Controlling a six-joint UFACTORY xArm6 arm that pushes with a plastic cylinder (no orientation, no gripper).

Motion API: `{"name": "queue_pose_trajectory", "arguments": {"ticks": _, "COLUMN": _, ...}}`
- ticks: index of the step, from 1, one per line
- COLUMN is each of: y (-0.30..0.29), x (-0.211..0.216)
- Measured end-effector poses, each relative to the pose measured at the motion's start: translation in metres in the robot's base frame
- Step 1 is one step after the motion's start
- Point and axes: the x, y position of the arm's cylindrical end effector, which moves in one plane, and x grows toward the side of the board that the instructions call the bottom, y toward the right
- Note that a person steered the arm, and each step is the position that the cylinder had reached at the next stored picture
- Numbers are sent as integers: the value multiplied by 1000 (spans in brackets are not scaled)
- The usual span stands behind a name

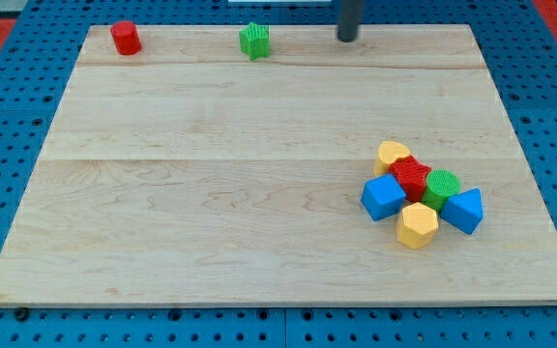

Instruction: Place the green star diagonal to the red circle

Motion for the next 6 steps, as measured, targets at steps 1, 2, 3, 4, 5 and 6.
{"name": "queue_pose_trajectory", "arguments": {"ticks": 1, "y": -86, "x": 2}}
{"name": "queue_pose_trajectory", "arguments": {"ticks": 2, "y": -135, "x": 30}}
{"name": "queue_pose_trajectory", "arguments": {"ticks": 3, "y": -167, "x": 37}}
{"name": "queue_pose_trajectory", "arguments": {"ticks": 4, "y": -181, "x": 10}}
{"name": "queue_pose_trajectory", "arguments": {"ticks": 5, "y": -224, "x": -15}}
{"name": "queue_pose_trajectory", "arguments": {"ticks": 6, "y": -288, "x": -18}}
